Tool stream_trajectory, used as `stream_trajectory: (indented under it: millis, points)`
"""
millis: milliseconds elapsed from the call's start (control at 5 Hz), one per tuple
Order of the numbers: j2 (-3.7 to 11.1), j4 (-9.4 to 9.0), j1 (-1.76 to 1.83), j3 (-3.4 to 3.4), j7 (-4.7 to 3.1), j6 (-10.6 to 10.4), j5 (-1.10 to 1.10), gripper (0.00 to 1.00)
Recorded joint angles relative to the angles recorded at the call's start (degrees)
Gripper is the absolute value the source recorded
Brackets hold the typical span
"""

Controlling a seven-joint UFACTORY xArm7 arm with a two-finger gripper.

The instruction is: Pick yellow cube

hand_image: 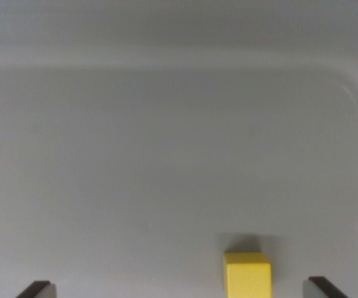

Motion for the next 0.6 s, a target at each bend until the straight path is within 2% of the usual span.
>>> stream_trajectory:
  millis: [200,400,600]
  points:
    - [0.00,0.00,0.00,0.00,0.00,0.00,0.00,0.00]
    - [0.64,-2.05,-0.20,-0.34,-0.79,-2.46,0.22,0.00]
    - [0.64,-2.05,-0.20,-0.34,-0.79,-2.46,0.22,0.00]
